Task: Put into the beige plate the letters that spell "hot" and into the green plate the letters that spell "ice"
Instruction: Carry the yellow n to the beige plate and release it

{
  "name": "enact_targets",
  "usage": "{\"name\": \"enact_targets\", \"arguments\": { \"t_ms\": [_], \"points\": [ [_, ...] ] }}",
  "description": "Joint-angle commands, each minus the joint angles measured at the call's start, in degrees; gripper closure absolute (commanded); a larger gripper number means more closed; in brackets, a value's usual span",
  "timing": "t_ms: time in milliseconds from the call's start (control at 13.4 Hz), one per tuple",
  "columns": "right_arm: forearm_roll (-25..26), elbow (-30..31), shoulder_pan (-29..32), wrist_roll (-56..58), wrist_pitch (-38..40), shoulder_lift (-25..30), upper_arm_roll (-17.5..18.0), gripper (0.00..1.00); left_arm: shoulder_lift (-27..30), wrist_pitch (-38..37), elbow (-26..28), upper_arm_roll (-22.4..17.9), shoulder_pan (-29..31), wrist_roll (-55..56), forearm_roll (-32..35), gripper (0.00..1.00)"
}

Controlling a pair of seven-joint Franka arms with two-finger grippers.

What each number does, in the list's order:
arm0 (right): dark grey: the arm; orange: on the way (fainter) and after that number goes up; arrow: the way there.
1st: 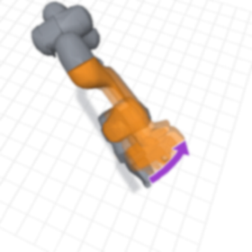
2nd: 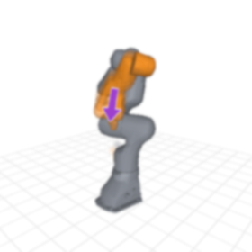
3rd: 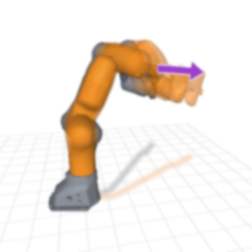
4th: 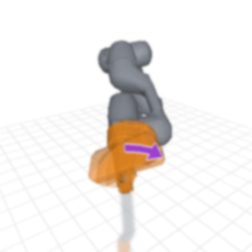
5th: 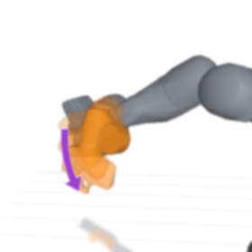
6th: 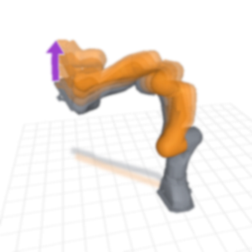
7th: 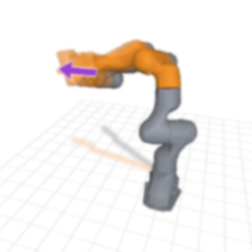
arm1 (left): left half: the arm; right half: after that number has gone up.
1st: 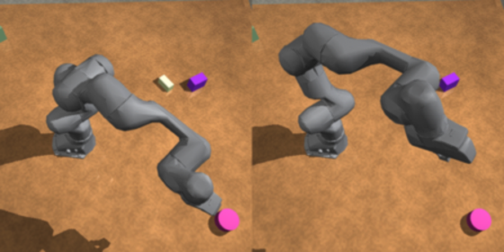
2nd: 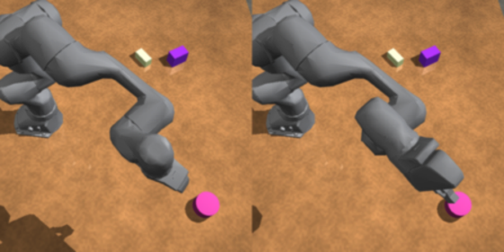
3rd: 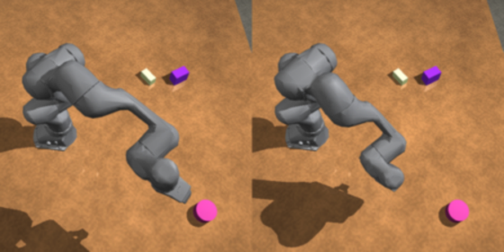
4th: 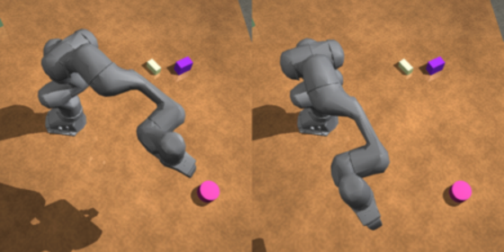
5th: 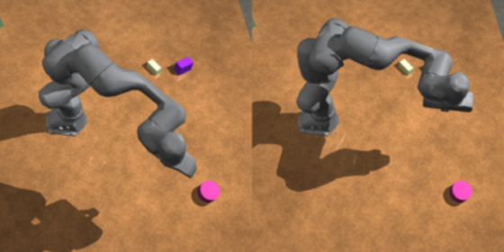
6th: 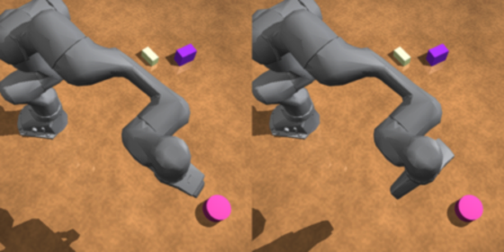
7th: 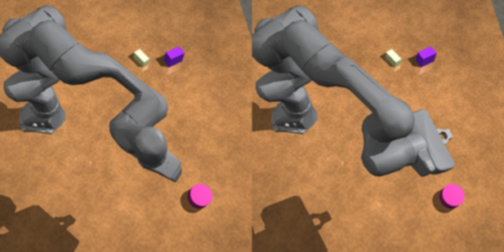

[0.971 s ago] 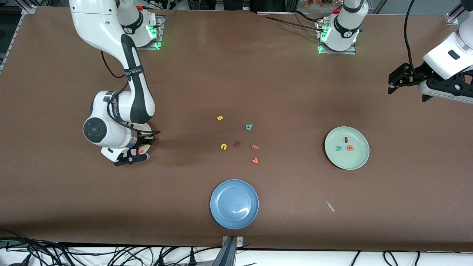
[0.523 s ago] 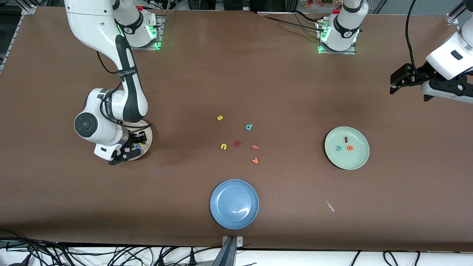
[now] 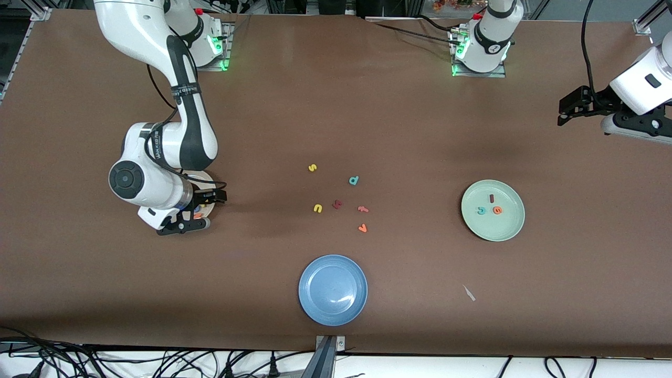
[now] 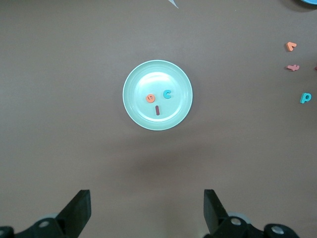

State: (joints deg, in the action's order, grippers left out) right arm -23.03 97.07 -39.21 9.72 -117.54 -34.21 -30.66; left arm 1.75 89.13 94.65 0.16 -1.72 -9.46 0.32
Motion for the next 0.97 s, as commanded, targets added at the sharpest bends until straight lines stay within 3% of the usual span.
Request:
{"name": "enact_targets", "arguments": {
  "t_ms": [0, 597, 747, 896],
  "points": [
    [-0.6, -0.7, -0.5, -1.1, 1.4, 0.2, 0.3, 0.0, 1.1, -0.5, 0.0, -0.1, -0.2, -0.6, -1.5, 0.0],
    [0.3, -5.2, -1.1, -3.1, 8.1, 0.7, 1.0, 0.0, -1.3, 0.3, 0.3, -0.1, 1.3, -0.6, -1.6, 0.0],
    [4.8, -5.1, 3.6, -3.3, 8.1, 3.0, 7.2, 0.0, -1.8, 1.0, -0.3, 0.0, 1.5, -0.9, -1.6, 0.0],
    [12.1, -4.7, 14.4, -3.3, 8.2, 6.8, 18.4, 0.0, -1.8, 1.0, -0.2, 0.0, 1.5, -1.1, -1.6, 0.0]
  ]
}}
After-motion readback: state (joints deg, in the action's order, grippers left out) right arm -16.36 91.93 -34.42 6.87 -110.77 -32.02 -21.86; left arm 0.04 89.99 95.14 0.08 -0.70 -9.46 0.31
